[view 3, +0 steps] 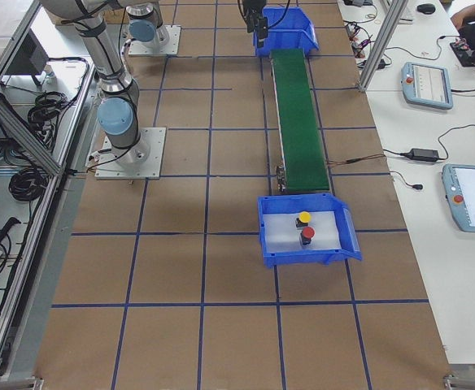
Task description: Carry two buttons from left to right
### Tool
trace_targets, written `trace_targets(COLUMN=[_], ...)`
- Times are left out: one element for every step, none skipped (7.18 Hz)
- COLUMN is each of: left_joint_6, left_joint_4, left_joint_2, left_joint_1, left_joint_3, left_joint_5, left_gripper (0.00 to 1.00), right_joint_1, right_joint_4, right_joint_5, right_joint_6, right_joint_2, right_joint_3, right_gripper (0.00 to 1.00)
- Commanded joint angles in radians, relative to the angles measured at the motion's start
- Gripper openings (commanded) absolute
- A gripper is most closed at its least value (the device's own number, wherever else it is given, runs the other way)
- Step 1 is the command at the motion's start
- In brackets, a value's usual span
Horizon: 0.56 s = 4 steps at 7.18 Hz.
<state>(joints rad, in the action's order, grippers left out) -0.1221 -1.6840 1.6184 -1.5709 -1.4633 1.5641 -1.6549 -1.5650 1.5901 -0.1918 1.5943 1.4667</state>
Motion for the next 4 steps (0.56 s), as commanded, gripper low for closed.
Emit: trace_targets(left_joint_6=[0.001, 0.001, 0.001, 0.001], left_joint_4=[-0.008, -0.008, -0.009, -0.008], left_joint_2=[-0.005, -0.003, -0.003, -0.003], left_joint_1=[0.002, 0.002, -0.004, -0.005], left_joint_3=[-0.002, 0.004, -0.002, 0.001], left_joint_5=[0.004, 0.001, -0.002, -0.004], left_gripper=[1.00, 1.00, 1.00, 1.00], right_joint_1=[0.003, -0.003, -0.003, -0.006], right_joint_4=[-0.059, -0.070, -0.072, -0.069], right_joint_5=[0.001, -0.002, -0.013, -0.015], right_joint_6=[0.119, 0.129, 0.133, 0.209], right_joint_2=[0.004, 0.001, -0.004, -0.002], right_joint_3=[0.006, 0.015, 0.030, 0.030], right_gripper=[1.00, 1.00, 1.00, 1.00])
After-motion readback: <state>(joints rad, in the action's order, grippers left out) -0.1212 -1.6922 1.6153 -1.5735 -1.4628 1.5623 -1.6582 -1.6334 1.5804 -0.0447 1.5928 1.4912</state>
